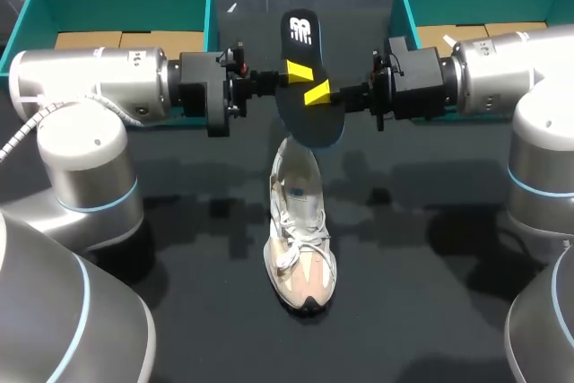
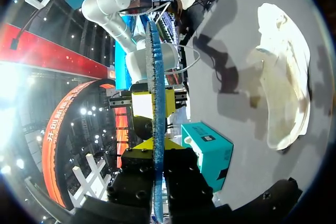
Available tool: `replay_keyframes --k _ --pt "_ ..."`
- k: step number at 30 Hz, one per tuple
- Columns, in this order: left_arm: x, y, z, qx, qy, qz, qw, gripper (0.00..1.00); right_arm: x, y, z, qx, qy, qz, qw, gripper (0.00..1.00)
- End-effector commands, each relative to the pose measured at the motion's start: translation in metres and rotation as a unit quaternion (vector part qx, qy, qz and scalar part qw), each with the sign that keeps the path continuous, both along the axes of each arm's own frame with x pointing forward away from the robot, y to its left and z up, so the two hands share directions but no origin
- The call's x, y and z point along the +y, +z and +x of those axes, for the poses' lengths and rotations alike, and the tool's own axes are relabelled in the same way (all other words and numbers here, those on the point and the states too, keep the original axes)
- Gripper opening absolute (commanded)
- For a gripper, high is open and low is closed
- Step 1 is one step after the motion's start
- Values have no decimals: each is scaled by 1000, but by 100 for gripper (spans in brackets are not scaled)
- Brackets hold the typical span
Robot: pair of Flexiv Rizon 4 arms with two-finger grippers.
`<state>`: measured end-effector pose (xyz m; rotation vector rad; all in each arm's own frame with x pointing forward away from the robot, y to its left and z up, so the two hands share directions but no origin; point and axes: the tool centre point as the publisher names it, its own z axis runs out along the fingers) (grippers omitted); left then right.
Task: Take the shoe out of the shoebox, open the shoe tongue, remove and reinsert the insole, then place the shoe into the shoebox
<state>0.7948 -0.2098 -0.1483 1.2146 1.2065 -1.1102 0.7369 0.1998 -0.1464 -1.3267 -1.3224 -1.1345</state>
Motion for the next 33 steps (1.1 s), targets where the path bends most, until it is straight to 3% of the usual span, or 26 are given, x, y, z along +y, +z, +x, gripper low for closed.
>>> replay_keyframes --k 1,2,3,4,16,28,33 --pt "-3 -3 -1 3 3 0 1000 0 0 0 1 -3 0 2 1000 0" --pt "-2 -3 -2 8 4 3 1000 24 0 0 2 -5 0 3 1000 0" --pt "0 -4 -3 10 5 3 1000 65 -1 0 2 -6 0 4 1000 0" --pt "2 -4 -3 12 8 5 1000 100 -3 -1 2 -7 0 5 1000 0" --pt "50 1 -17 96 38 44 994 100 -31 -8 10 -44 -21 4 999 0" --pt "50 1 -17 96 38 44 994 100 -31 -8 12 -45 -15 6 999 0" --pt "49 -5 -22 201 57 67 976 100 -32 -9 16 -63 -40 20 997 0"
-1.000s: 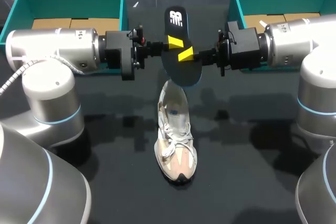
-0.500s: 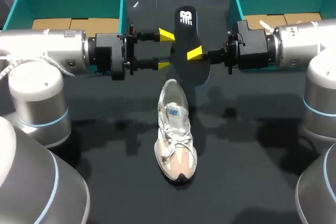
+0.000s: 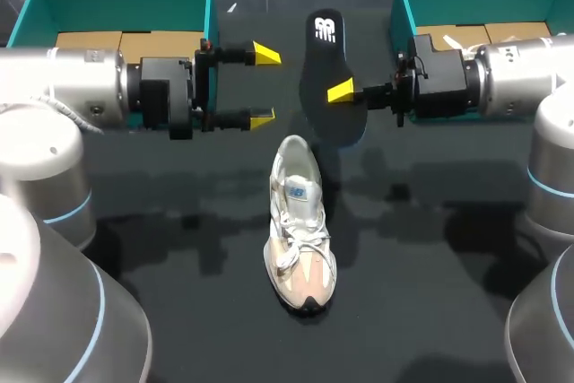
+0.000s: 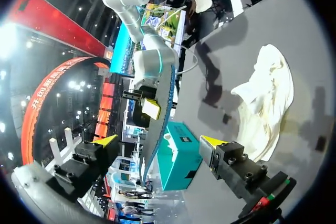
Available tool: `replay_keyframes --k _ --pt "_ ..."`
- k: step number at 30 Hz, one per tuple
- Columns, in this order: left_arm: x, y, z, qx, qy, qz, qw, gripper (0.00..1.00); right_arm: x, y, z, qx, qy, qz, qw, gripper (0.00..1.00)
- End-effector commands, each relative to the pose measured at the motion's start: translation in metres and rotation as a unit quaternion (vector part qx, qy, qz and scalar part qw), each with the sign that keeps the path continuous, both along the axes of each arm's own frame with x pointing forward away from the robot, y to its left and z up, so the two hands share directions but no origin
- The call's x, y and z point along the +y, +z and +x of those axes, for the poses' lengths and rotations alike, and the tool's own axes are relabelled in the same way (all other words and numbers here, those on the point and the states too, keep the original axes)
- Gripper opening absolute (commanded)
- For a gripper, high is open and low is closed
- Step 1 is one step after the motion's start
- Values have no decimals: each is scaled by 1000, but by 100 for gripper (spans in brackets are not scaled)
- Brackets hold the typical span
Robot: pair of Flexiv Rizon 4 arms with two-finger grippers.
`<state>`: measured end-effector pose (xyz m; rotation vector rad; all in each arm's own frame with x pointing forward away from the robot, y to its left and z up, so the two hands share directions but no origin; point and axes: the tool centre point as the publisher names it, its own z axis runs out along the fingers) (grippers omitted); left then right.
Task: Take the shoe out of the shoebox, open the shoe tongue, remove and reinsert the insole, then place the shoe into the shoebox
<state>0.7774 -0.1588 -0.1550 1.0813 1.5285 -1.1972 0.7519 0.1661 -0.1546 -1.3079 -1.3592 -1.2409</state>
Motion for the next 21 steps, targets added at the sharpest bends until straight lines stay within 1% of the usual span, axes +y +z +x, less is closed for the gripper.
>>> replay_keyframes --k 1,4,5,6,7,21 --pt "1 2 -4 83 19 32 996 100 1 0 2 -21 -21 16 999 0" --pt "12 3 -3 158 21 54 986 100 1 1 6 -45 -32 21 998 0" --pt "16 3 -3 187 11 59 980 100 1 1 7 -62 -40 16 997 0" --pt "20 4 -3 224 11 82 971 100 1 1 8 -76 -42 16 996 0" --pt "23 4 -2 226 22 103 968 100 1 1 9 -98 -51 13 994 0" --pt "23 4 -2 226 22 103 968 100 1 1 9 -98 -51 13 994 0"
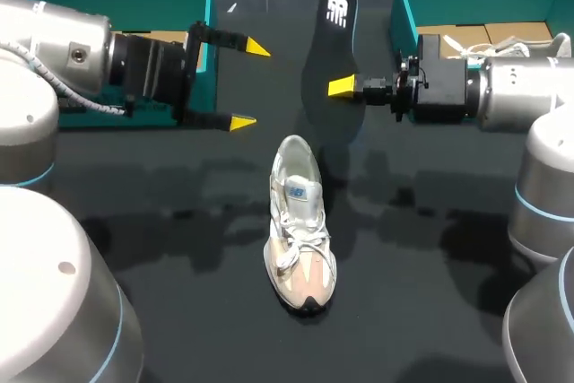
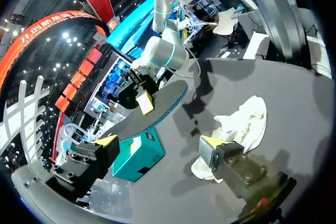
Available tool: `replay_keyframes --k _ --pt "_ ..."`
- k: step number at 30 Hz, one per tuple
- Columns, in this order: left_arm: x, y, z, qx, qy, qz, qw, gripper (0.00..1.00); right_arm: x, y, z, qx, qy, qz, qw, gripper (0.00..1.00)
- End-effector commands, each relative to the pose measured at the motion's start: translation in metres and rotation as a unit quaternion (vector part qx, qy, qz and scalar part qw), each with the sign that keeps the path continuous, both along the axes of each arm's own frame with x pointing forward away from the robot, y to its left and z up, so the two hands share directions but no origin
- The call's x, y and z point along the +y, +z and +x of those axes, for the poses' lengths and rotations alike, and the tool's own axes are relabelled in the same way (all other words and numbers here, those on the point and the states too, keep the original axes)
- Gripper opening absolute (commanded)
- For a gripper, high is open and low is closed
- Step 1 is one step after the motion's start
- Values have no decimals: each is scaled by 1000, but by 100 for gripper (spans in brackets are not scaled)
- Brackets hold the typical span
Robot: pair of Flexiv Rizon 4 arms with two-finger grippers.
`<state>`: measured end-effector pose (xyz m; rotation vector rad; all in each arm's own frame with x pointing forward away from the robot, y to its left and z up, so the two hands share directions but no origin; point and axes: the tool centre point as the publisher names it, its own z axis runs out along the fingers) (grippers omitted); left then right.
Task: Take the shoe out of the shoebox, open the shoe tongue, remove and reinsert the insole, then place the shoe into the shoebox
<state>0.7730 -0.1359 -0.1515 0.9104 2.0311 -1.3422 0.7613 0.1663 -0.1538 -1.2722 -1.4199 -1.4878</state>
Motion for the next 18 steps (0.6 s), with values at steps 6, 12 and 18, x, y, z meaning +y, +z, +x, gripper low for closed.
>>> replay_keyframes --k 6,12,18 --pt "4 -4 0 50 16 36 998 100 -1 -3 1 -20 -12 18 1000 0" --pt "12 -17 -1 160 56 95 981 100 -2 -12 3 -68 -19 2 997 0" --pt "15 -23 -4 165 84 131 974 100 -2 -15 2 -80 -26 -4 996 0"
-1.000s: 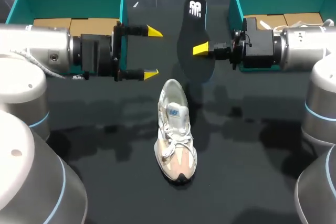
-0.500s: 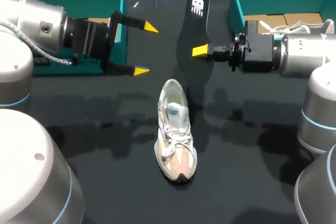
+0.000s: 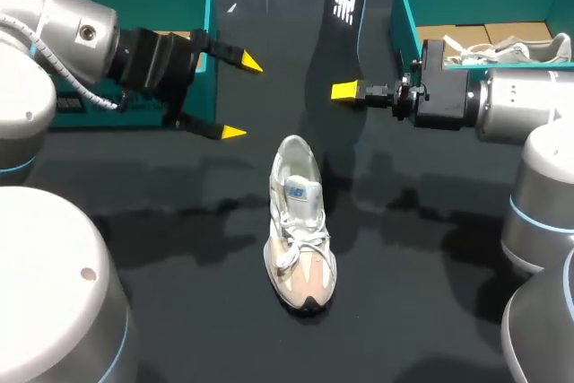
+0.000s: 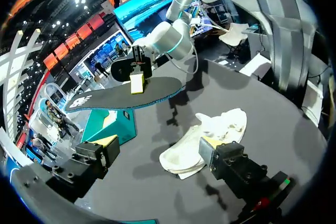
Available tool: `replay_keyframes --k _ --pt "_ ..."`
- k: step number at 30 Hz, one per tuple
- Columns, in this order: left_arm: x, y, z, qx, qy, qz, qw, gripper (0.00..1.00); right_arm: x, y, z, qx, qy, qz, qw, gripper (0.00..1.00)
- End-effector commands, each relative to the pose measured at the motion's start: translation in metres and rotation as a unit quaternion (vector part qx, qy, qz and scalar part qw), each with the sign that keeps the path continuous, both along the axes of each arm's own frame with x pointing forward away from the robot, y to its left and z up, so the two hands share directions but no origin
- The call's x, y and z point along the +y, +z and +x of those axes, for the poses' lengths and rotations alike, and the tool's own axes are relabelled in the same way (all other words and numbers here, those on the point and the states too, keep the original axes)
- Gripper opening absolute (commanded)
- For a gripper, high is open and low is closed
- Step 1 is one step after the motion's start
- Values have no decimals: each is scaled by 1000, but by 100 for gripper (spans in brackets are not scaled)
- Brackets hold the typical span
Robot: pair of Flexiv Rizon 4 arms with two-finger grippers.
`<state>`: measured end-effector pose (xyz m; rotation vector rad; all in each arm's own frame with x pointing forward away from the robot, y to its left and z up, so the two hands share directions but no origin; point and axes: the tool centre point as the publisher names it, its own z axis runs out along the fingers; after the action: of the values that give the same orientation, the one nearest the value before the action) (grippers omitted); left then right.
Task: Take the shoe out of the shoebox, open the shoe tongue, remove and reinsert the insole, then place the shoe into the shoebox
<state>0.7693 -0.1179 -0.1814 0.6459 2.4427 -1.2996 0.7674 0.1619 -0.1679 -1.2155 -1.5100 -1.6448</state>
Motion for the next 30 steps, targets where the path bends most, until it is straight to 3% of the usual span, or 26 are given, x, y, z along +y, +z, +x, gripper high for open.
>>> replay_keyframes --k 1,8,9,11,23,25,30 --pt "-3 6 0 12 8 40 999 100 2 -1 -4 0 -6 0 1000 0" --pt "-3 6 0 12 8 40 999 100 2 -1 -4 0 -6 0 1000 0" --pt "-7 3 1 41 21 48 998 100 2 -1 -4 0 -6 0 1000 0" --pt "-7 -4 -1 60 25 52 997 100 5 -5 -2 -28 -14 26 999 0" --pt "4 -40 -5 183 102 117 971 100 15 -22 6 -105 -23 0 994 0" --pt "6 -50 -5 171 146 153 962 100 15 -22 6 -105 -23 0 994 0" --pt "6 -50 -5 171 146 153 962 100 15 -22 6 -105 -23 0 994 0"
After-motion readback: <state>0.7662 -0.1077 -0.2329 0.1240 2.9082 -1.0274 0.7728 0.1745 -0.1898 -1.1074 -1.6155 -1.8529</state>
